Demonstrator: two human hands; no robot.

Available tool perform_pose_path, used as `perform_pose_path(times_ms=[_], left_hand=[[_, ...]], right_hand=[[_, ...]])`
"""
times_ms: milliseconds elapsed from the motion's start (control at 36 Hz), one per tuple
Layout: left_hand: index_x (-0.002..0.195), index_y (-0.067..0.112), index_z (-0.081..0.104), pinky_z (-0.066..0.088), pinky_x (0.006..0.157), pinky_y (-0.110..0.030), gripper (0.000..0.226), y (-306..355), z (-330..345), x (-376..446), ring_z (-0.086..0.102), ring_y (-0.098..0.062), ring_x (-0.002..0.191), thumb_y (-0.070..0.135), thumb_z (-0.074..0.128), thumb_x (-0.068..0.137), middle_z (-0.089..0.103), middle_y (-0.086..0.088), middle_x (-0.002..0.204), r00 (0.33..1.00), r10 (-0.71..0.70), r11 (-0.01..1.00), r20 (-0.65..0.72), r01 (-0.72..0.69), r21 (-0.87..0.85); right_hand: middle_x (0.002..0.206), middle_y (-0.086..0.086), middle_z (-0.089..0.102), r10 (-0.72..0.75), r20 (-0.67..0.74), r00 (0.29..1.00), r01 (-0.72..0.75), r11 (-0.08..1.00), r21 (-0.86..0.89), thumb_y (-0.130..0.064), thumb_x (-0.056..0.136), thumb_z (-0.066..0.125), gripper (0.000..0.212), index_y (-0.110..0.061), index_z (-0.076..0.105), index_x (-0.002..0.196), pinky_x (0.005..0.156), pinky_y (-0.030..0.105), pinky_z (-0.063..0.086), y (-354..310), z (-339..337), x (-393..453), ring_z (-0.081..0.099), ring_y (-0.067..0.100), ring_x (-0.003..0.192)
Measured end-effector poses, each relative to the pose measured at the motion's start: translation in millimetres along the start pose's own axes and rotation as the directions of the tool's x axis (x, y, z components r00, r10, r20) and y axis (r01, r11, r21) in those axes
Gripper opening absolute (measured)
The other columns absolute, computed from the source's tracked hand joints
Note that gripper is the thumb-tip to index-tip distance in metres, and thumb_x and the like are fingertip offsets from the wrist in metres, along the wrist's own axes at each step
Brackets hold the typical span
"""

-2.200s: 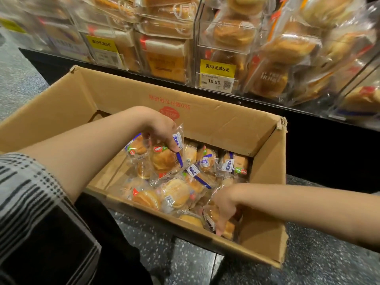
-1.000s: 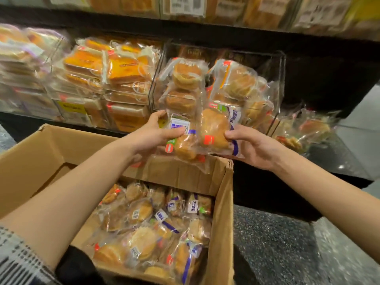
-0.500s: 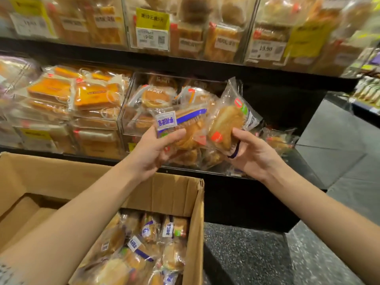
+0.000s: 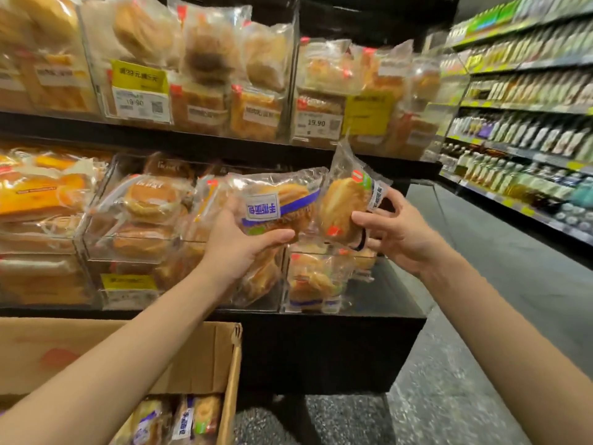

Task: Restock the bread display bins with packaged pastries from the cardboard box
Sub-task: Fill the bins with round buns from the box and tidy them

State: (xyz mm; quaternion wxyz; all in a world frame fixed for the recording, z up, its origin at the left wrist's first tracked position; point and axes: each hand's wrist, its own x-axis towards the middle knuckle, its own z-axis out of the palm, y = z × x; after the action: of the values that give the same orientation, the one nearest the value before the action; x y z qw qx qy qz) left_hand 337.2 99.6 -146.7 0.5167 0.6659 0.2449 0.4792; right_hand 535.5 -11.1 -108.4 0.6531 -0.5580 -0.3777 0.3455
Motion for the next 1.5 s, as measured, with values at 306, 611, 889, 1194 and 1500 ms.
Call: perform_pose_path(times_ms=[306,611,889,1194,1500], left_hand=[[0.113,0.027,0.051,0.052,0.081,-0.016,0.049,4.0,85.0,51.5,0.062,0.001,0.096,0.016,0.079,0.074,0.063,0.012,0.106,0.997,0.014,0.999,0.074,-0.012,-0.03],[0.127,0.013,0.048,0.05,0.073,-0.012,0.052,-40.7,121.4,93.4,0.059,-0.005,0.095,0.024,0.073,0.082,0.06,0.003,0.115,0.998,-0.066,0.996,-0.016,0.066,0.055],[0.136,0.011,0.037,0.038,0.083,-0.02,0.059,-50.3,124.6,98.3,0.048,-0.007,0.103,0.024,0.067,0.088,0.051,0.002,0.121,0.995,-0.055,0.975,-0.079,0.07,0.209],[0.136,0.014,0.037,0.039,0.082,-0.023,0.058,-49.5,124.6,96.5,0.047,-0.007,0.103,0.029,0.066,0.088,0.048,0.006,0.116,0.994,-0.081,0.981,-0.074,0.093,0.172],[0.13,0.014,0.044,0.039,0.064,-0.014,0.056,-49.6,125.0,95.5,0.051,-0.009,0.099,0.026,0.073,0.083,0.056,0.0,0.119,0.988,-0.133,0.973,-0.078,0.145,0.179]], right_hand=[[0.141,0.017,0.046,0.044,-0.055,0.998,-0.033,0.983,0.18,-0.01,0.062,0.072,0.114,-0.032,0.007,0.153,0.08,0.048,0.055,-15.0,-60.2,16.2,0.063,0.03,0.105],[0.113,0.01,0.063,-0.011,-0.35,0.937,0.006,1.0,-0.015,0.0,0.067,0.082,0.07,-0.003,0.045,0.127,0.082,0.043,0.057,7.7,-94.8,55.6,0.063,0.025,0.106],[0.112,0.005,0.058,-0.217,-0.453,0.865,-0.345,0.399,-0.85,-0.06,0.045,0.086,0.079,-0.016,0.064,0.107,0.093,0.039,0.044,33.0,-86.2,78.3,0.049,0.026,0.116],[0.122,0.015,0.049,0.01,-0.428,0.904,-0.416,0.258,-0.872,-0.049,0.072,0.078,0.065,-0.007,0.055,0.116,0.072,0.026,0.048,60.7,-83.4,97.6,0.056,0.024,0.096],[0.132,0.012,0.05,0.056,-0.025,0.998,-0.012,-0.214,-0.977,-0.006,0.091,0.055,0.062,-0.02,0.031,0.147,0.09,0.038,0.05,64.2,-69.4,112.2,0.055,0.031,0.115]])
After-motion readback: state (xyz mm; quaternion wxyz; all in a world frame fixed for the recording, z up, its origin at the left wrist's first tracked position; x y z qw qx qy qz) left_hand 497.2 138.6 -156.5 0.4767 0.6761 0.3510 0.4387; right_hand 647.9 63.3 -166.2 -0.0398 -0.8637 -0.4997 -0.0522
